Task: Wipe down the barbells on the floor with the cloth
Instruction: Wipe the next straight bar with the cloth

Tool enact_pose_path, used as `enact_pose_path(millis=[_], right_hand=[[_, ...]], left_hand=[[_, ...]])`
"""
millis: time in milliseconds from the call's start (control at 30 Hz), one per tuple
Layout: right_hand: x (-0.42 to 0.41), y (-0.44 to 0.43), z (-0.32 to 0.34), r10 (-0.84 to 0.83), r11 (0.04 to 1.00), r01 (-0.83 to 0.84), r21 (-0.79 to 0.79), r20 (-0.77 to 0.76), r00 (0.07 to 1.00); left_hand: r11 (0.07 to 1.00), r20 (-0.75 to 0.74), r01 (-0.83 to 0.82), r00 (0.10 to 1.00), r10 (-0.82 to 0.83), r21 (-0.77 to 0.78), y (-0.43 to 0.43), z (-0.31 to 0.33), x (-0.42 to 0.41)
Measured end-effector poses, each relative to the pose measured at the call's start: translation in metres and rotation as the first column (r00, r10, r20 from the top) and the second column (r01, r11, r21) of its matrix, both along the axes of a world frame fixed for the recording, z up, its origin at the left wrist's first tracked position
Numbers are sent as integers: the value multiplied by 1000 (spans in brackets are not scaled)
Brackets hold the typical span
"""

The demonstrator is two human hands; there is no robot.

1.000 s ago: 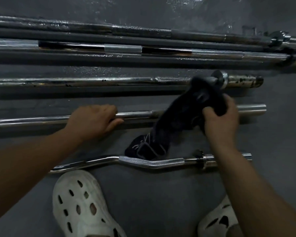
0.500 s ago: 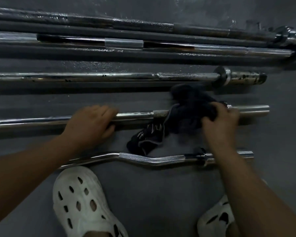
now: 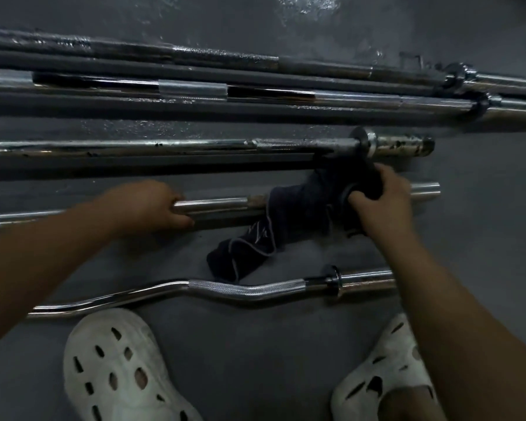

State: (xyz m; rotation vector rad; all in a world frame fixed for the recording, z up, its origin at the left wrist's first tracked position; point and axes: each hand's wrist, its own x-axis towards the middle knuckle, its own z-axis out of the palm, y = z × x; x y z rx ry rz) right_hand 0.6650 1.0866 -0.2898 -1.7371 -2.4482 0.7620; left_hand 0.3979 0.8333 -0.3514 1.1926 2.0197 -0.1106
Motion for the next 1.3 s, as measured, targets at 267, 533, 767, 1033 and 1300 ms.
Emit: enact_pose_path(millis=[267,533,767,1033,1300], right_hand=[[-5,-25,-4,349,937,-338,-85,180,920],[-14,-58,-22,264,960,-279,6,305,915],[1,-23,-17,41,997,-52,49,209,977],[-22,-42,-2,319,947,-316,-50,80,944],[-23,-41,-20,183,970,-147,-194,180,966]], left_hand=[[996,88,56,995,-51,-64,-6,2,10],[1000,92,8,996,-8,-3,-13,4,3],[983,-349,82,937,-21,161,-32,2,24],[992,-198,44,980,-21,115,-21,4,4],[986,280,-69,954,110,-151,-3,15,-13]])
